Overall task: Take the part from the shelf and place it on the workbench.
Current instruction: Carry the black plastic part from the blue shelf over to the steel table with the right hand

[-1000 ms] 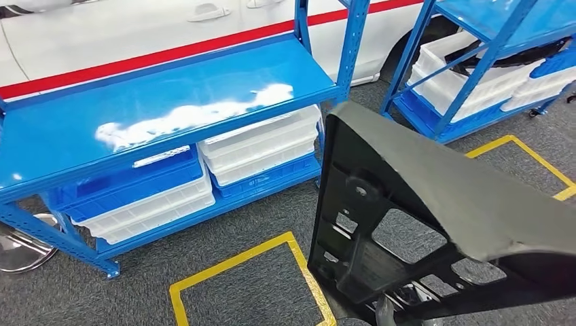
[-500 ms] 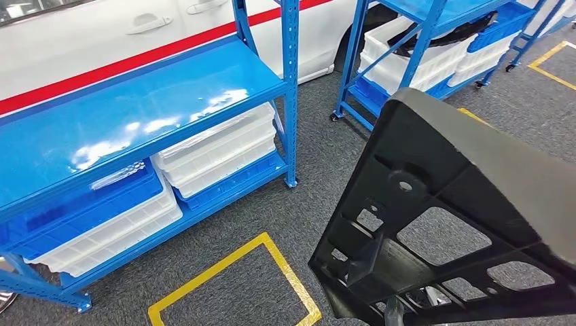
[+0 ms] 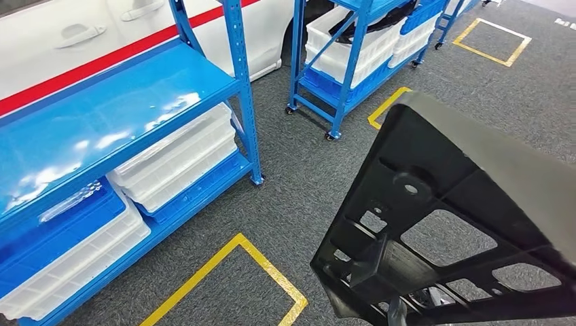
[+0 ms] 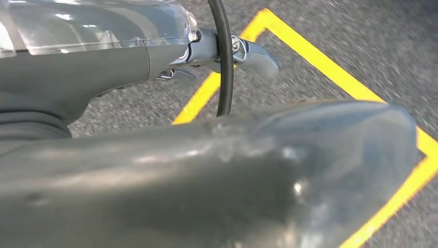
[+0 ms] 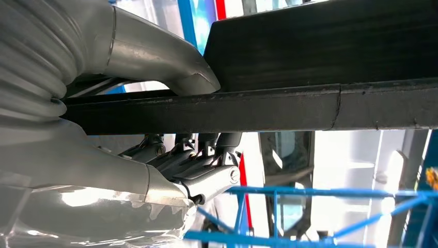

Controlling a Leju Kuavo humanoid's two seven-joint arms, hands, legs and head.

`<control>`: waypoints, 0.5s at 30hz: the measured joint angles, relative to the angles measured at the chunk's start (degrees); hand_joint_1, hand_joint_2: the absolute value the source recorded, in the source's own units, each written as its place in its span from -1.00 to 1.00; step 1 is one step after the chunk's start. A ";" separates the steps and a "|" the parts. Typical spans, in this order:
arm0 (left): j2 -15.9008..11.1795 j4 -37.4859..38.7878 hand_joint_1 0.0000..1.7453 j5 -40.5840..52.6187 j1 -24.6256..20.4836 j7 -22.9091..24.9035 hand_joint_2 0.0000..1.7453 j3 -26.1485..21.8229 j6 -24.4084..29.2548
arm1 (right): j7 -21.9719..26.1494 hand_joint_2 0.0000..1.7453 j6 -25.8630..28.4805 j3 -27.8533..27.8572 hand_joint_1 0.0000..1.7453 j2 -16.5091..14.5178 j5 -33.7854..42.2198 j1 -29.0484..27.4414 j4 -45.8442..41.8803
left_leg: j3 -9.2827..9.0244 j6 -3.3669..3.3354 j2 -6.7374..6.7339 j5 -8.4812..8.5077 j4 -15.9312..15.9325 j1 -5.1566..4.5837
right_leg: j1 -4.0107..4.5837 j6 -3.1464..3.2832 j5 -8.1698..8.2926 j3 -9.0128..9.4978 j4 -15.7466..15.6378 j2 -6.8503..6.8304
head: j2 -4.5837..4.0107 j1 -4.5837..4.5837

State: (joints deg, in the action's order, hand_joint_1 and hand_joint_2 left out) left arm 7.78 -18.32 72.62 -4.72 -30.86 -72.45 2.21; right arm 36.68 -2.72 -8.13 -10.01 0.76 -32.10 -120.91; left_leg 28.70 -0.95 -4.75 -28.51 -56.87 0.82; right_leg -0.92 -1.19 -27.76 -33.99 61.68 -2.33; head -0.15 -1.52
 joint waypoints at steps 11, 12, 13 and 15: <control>-0.06 0.27 -1.00 0.18 -0.11 0.32 -1.00 0.44 0.14 | -0.49 1.00 -1.74 1.37 1.00 -2.03 -0.60 -0.22 0.05 | 6.51 2.19 4.32 -8.77 -16.53 0.32 | 0.35 2.89 1.21 1.56 -4.03 4.25 | 0.00 -0.01; -0.05 0.28 -1.00 0.22 -0.07 0.33 -1.00 0.49 0.15 | -0.75 1.00 -1.98 1.49 1.00 -2.15 -0.70 -0.25 0.07 | 6.50 2.15 4.40 -7.69 -16.18 0.33 | 0.36 2.87 1.19 1.55 -3.88 5.06 | 0.00 -0.01; -0.03 0.28 -1.00 0.27 -0.06 0.33 -1.00 0.56 0.15 | -1.01 1.00 -2.23 1.57 1.00 -2.25 -0.80 -0.33 0.08 | 5.49 2.07 4.70 -5.62 -13.62 0.36 | 0.35 2.80 1.15 1.57 -3.68 5.88 | 0.00 -0.01; 0.00 0.29 -1.00 0.34 -0.01 0.35 -1.00 0.76 0.20 | -1.36 1.00 -2.60 1.69 1.00 -2.38 -0.95 -0.65 0.08 | 2.46 1.81 6.98 -1.68 -6.11 0.49 | 0.38 2.46 0.94 1.42 -3.10 7.43 | 0.00 -0.01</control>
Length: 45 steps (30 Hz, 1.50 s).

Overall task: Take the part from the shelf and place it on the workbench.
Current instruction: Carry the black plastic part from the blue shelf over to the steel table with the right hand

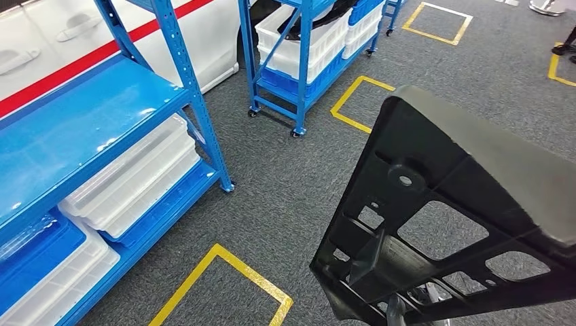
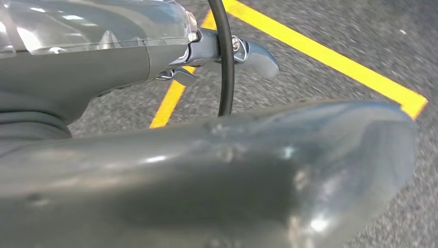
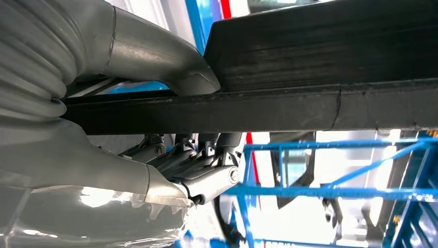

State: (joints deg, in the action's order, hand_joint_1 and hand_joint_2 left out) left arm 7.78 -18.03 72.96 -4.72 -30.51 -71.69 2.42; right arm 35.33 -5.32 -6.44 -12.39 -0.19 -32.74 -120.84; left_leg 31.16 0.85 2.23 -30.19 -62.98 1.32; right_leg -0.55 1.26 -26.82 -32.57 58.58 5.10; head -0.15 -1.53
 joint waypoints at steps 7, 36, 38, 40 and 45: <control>0.55 0.00 -1.00 0.02 -0.20 0.07 -1.00 0.44 0.32 | -0.47 1.00 -0.58 0.48 1.00 -0.31 -0.55 -1.02 -0.49 | -1.77 -1.70 -0.75 1.52 5.03 0.04 | -0.12 -2.22 -1.30 -2.84 3.31 0.10 | 0.00 0.02; 2.69 -0.91 -1.00 0.51 -0.34 0.70 -1.00 0.80 -0.38 | -3.31 1.00 -2.90 1.98 1.00 -1.50 -0.88 -1.78 -2.39 | -1.00 -1.53 0.34 1.53 4.33 -0.51 | 0.11 -1.50 0.16 -1.68 1.05 2.01 | 0.00 0.00; 2.96 -1.23 -1.00 0.55 -0.31 0.73 -1.00 0.99 -0.42 | -3.45 1.00 -2.93 2.39 1.00 -1.64 -0.91 -1.81 -2.49 | -1.08 -2.32 -1.17 1.99 4.87 -0.41 | 0.24 -1.89 -2.05 -3.34 4.40 -1.39 | 0.00 0.01; 2.97 -1.51 -1.00 0.56 -0.03 0.86 -1.00 1.03 -0.43 | -3.58 1.00 -3.01 2.59 1.00 -1.69 -0.95 -1.76 -2.50 | -0.96 -2.63 -2.79 2.06 4.95 -0.66 | 0.15 -2.26 -5.70 -6.78 11.41 -4.20 | 0.00 0.01; 3.19 -1.97 -1.00 0.56 0.19 1.05 -1.00 1.17 -0.63 | -4.23 1.00 -3.71 3.04 1.00 -1.76 -1.34 -1.87 -2.53 | -1.11 -2.45 -6.87 1.72 4.93 -0.95 | -0.04 -2.17 -2.63 -4.36 8.24 -6.41 | 0.00 0.00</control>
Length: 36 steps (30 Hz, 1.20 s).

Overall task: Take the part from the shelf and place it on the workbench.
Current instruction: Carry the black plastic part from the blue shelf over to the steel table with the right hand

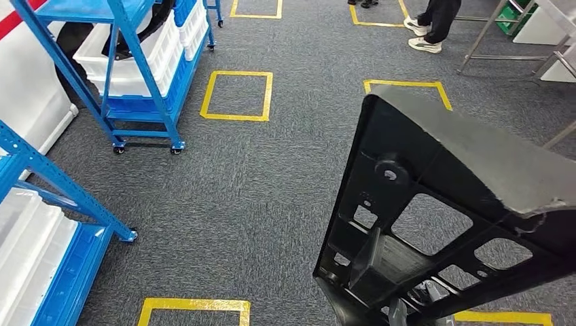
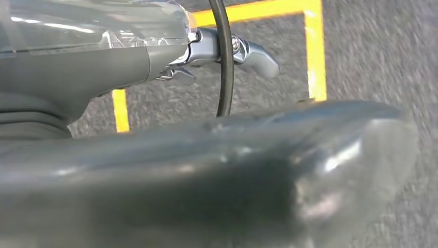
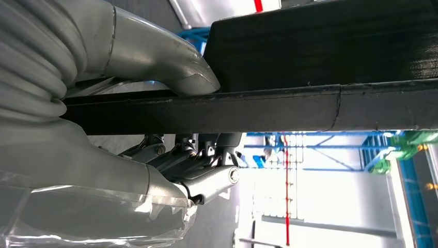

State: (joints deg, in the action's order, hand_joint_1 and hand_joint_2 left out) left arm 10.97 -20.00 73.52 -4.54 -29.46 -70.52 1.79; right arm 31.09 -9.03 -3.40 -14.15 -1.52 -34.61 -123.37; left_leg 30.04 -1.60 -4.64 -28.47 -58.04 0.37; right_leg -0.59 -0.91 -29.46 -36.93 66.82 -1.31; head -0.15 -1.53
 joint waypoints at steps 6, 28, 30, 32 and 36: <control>0.46 -0.39 -1.00 -0.05 -0.13 -0.01 -1.00 0.64 -0.32 | -0.32 1.00 -0.14 0.30 1.00 -0.44 -0.50 -0.19 -0.50 | -1.19 1.67 -2.47 -0.87 0.14 -0.20 | 0.91 1.77 2.07 4.46 -8.74 -1.27 | 0.00 -0.01; 0.91 -1.14 -1.00 -0.12 0.58 0.08 -1.00 0.84 -0.30 | -1.13 1.00 1.46 0.62 1.00 -0.88 -1.79 -0.36 -0.89 | -0.08 -0.01 2.18 -0.10 0.14 0.37 | -0.16 -0.59 -4.09 -4.45 7.28 1.66 | 0.00 0.03; 0.97 -1.15 -1.00 -0.12 0.47 0.09 -1.00 0.84 -0.31 | -1.17 1.00 1.73 0.62 1.00 -0.87 -2.05 -0.38 -0.89 | -0.37 0.14 0.65 -0.40 0.14 0.31 | -0.18 -0.48 -0.80 -1.54 2.07 0.69 | 0.00 0.04; 1.04 -1.16 -1.00 -0.13 0.40 0.08 -1.00 0.84 -0.32 | -1.22 1.00 1.86 0.62 1.00 -0.85 -2.25 -0.34 -0.90 | -0.86 0.53 -0.52 -0.80 0.15 0.15 | 0.29 0.11 1.63 2.51 -5.23 -1.98 | 0.00 0.04; 1.14 -1.19 -1.00 -0.13 0.19 0.08 -1.00 0.90 -0.32 | -1.31 1.00 2.14 0.62 1.00 -0.78 -2.55 -0.41 -1.00 | -1.75 1.69 -2.45 -1.42 0.38 0.03 | 0.89 1.40 2.04 3.89 -8.19 -1.84 | 0.00 0.03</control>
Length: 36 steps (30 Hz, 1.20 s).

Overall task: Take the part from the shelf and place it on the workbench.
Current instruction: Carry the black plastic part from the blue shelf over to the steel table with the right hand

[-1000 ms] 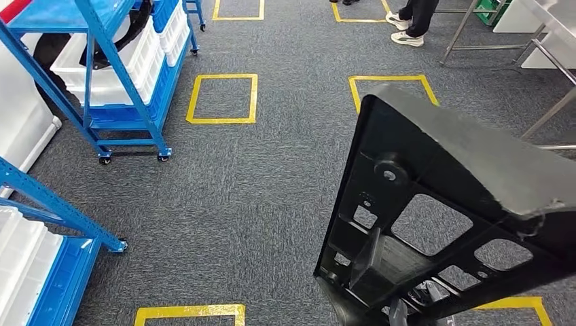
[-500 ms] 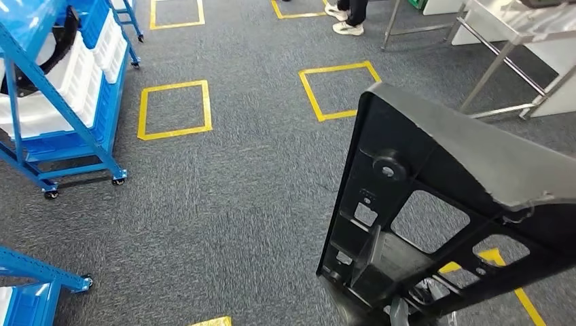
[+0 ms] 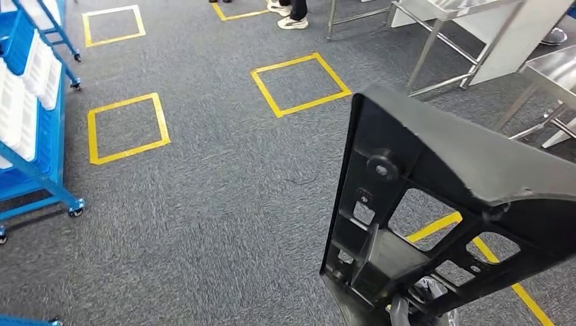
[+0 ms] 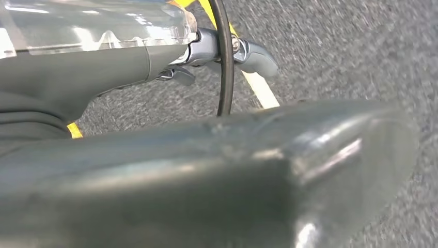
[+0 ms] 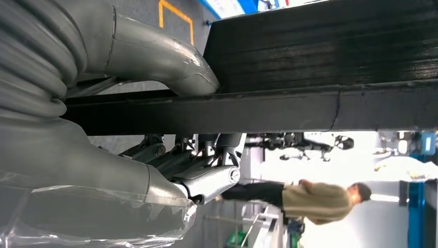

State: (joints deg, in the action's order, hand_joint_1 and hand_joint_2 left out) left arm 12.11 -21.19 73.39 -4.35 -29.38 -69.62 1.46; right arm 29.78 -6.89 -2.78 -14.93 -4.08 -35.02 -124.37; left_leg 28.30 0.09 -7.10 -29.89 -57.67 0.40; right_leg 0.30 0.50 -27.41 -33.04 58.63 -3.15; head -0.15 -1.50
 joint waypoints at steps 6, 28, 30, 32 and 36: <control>0.13 -0.08 -1.00 -0.21 0.46 0.04 -1.00 0.18 -0.02 | -0.40 1.00 1.53 -0.35 1.00 0.25 -0.23 -0.05 -0.22 | 6.59 0.85 6.42 -7.41 -14.63 0.34 | -0.55 1.38 0.38 0.58 -0.85 4.22 | 0.00 -0.02; 0.53 -0.47 -1.00 -0.61 0.90 0.05 -1.00 0.20 -0.17 | -1.27 1.00 2.73 -0.81 1.00 1.46 -0.16 -0.25 -0.39 | 0.75 -0.77 0.93 -0.27 -0.83 -0.11 | 0.36 -0.19 -0.18 -0.47 1.19 -1.15 | 0.00 0.01; 0.58 -0.51 -1.00 -0.61 0.78 0.05 -1.00 0.21 -0.17 | -1.35 1.00 2.86 -0.86 1.00 1.48 -0.15 -0.32 -0.39 | 0.15 -0.24 -0.37 -0.59 -0.58 -0.28 | 0.53 0.27 -0.33 -0.41 0.58 -0.25 | 0.00 -0.01; 0.62 -0.58 -1.00 -0.60 0.59 0.04 -1.00 0.26 -0.17 | -1.38 1.00 2.84 -0.91 1.00 1.51 -0.15 -0.49 -0.40 | -0.12 0.30 0.89 -1.46 -1.29 -0.19 | 0.12 0.80 0.01 -0.08 -0.05 1.15 | 0.00 -0.01; 0.64 -0.64 -1.00 -0.59 0.94 0.07 -1.00 0.28 -0.17 | -1.44 1.00 2.82 -1.20 1.00 1.55 -0.15 -0.36 -0.41 | 5.61 0.87 6.50 -7.45 -13.40 0.15 | -0.42 1.65 0.28 0.27 -0.46 4.07 | 0.00 -0.02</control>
State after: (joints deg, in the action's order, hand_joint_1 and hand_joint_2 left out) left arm 12.75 -21.84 72.80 -3.42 -29.32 -69.34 1.29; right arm 28.34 -4.07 -3.98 -13.38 -4.23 -35.38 -124.78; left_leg 33.91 0.96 -0.59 -37.34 -71.06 0.55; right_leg -0.12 2.15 -27.13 -32.77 58.17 0.92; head -0.15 -1.52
